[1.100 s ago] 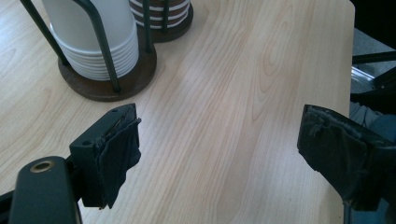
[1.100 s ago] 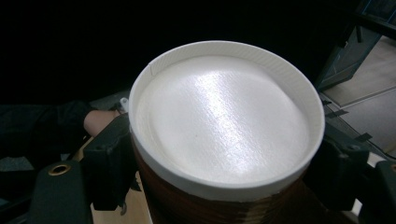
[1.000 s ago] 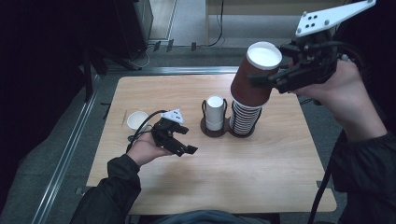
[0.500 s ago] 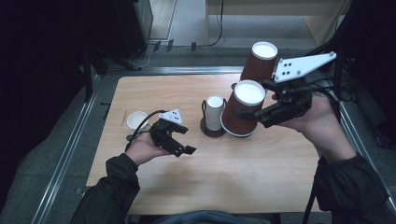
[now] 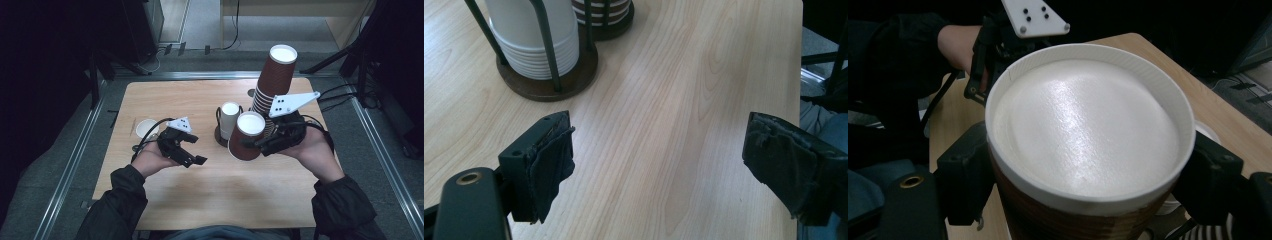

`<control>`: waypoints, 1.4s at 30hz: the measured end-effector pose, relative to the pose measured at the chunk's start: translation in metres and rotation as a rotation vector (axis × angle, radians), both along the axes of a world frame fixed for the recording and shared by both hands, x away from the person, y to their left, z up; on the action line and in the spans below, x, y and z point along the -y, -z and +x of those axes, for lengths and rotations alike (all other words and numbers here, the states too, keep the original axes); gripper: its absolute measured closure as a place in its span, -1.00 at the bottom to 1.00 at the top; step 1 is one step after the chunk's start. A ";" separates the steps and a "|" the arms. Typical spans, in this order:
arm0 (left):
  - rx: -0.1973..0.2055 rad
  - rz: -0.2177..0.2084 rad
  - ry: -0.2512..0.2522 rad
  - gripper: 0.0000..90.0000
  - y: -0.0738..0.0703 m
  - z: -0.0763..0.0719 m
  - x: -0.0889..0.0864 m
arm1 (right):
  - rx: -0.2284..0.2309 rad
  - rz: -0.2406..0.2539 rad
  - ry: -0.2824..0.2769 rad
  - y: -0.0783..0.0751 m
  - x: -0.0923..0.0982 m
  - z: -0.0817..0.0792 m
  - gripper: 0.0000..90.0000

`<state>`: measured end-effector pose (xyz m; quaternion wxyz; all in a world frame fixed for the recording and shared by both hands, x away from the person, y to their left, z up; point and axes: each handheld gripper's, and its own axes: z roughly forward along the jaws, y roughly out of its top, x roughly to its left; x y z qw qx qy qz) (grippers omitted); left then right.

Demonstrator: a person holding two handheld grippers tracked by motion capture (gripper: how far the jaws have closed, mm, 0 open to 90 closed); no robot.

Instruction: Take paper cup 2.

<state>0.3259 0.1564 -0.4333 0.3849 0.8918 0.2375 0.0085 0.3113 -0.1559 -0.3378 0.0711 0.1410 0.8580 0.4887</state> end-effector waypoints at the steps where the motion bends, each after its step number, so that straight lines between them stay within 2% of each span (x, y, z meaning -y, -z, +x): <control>1: -0.005 -0.002 0.004 -0.71 0.000 0.000 0.000 | -0.005 0.003 -0.001 0.005 -0.001 0.000 -0.53; 3: -0.015 -0.015 0.013 -0.71 0.002 0.001 0.001 | -0.020 0.003 -0.006 0.015 -0.003 0.001 -0.53; 5: -0.011 -0.004 0.022 -0.71 0.003 0.000 0.001 | -0.023 0.001 -0.014 0.026 -0.005 0.002 -0.53; 10: -0.009 -0.007 0.021 -0.71 0.005 -0.001 0.002 | -0.038 0.004 -0.024 0.048 -0.010 0.004 -0.53; 12: -0.010 -0.016 0.018 -0.71 0.005 -0.001 0.001 | -0.042 -0.002 -0.030 0.056 -0.012 0.005 -0.53; 20: -0.004 -0.003 0.019 -0.71 0.007 -0.003 -0.001 | -0.080 0.012 -0.035 0.081 -0.015 0.010 -0.53; 27: -0.020 -0.021 0.013 -0.73 0.010 -0.006 -0.003 | -0.101 0.007 -0.070 0.096 -0.024 0.013 -0.53; 29: -0.036 -0.021 0.017 -0.77 0.012 -0.006 -0.003 | -0.113 0.014 -0.081 0.101 -0.026 0.013 -0.53; 35: -0.050 -0.017 0.029 -0.93 0.017 -0.008 0.000 | -0.146 0.043 -0.105 0.111 -0.032 0.016 -0.53; 38: -0.061 -0.028 0.027 -1.00 0.020 -0.009 0.001 | -0.142 0.028 -0.110 0.114 -0.037 0.017 -0.53; 42: -0.063 -0.037 0.030 -1.00 0.021 -0.010 0.001 | -0.132 0.043 -0.109 0.118 -0.041 0.018 -0.53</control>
